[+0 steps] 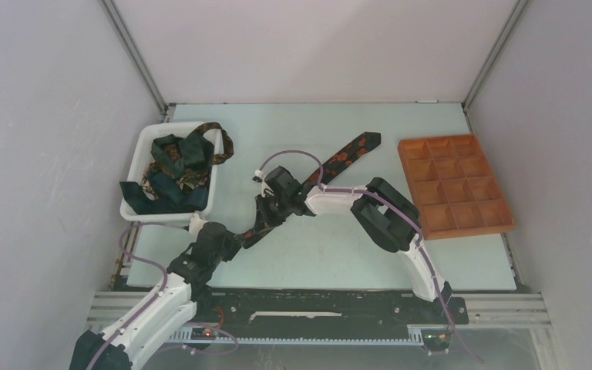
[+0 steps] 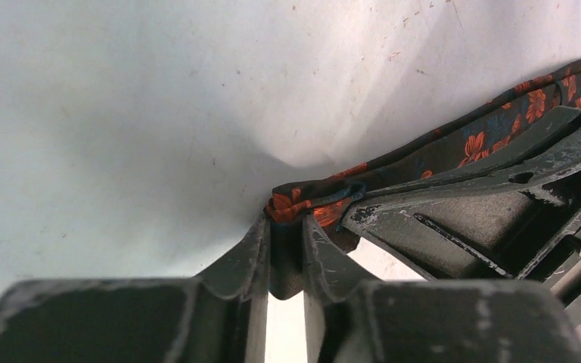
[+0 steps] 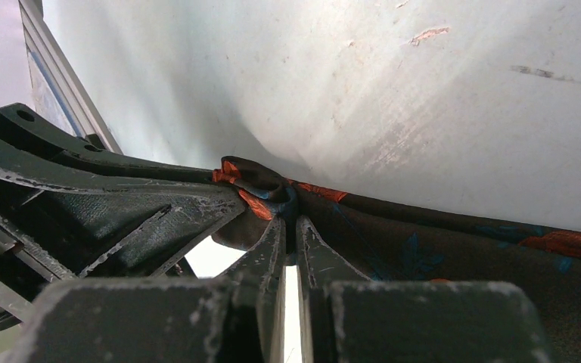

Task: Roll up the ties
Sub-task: Roll the tie at the center of the board.

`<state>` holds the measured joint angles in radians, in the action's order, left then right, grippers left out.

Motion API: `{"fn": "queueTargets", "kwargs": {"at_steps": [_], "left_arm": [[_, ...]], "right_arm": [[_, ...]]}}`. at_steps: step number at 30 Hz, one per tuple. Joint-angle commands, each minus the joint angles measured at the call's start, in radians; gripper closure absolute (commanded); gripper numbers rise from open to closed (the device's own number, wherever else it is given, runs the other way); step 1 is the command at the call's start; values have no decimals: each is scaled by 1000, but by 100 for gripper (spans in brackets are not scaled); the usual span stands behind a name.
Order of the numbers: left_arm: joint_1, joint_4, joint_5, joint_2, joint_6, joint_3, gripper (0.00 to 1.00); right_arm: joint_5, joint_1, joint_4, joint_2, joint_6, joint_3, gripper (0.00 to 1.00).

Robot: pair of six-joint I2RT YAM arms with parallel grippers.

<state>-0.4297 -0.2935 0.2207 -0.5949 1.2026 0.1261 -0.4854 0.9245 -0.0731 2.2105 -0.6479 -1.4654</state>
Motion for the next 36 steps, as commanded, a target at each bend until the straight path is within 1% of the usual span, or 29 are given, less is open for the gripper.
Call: {"fn": "queueTargets", "kwargs": {"at_steps": [1, 4, 6, 8, 11, 13, 15, 18, 22, 25, 30, 36], "left_arm": [[8, 15, -1, -53, -49, -22, 86], [8, 10, -4, -68, -98, 1, 100], [7, 4, -17, -69, -126, 20, 100], [7, -21, -25, -67, -154, 43, 100], [7, -87, -31, -63, -188, 94, 100], [8, -141, -30, -63, -206, 127, 100], [6, -195, -24, -61, -218, 158, 100], [6, -264, -21, -52, -230, 196, 100], [6, -339, -15, -44, -246, 245, 100], [6, -362, -27, -64, -248, 264, 100], [6, -395, -20, -79, -247, 294, 100], [6, -413, -11, -77, -247, 312, 100]], "right_arm": [[44, -16, -50, 24, 14, 7, 98], [40, -17, -52, 11, 16, 5, 94], [45, -17, -61, -9, 18, 4, 87], [53, -19, -78, -36, 25, -5, 78], [68, -20, -114, -84, 38, -26, 68], [78, -20, -139, -114, 47, -40, 64], [84, -16, -153, -143, 54, -51, 62], [98, -6, -156, -179, 56, -52, 62], [99, 27, -134, -189, 51, -46, 68], [88, 47, -103, -168, 39, -44, 73], [64, 71, -63, -109, 25, -62, 80], [48, 81, -42, -47, 14, -89, 85]]}}
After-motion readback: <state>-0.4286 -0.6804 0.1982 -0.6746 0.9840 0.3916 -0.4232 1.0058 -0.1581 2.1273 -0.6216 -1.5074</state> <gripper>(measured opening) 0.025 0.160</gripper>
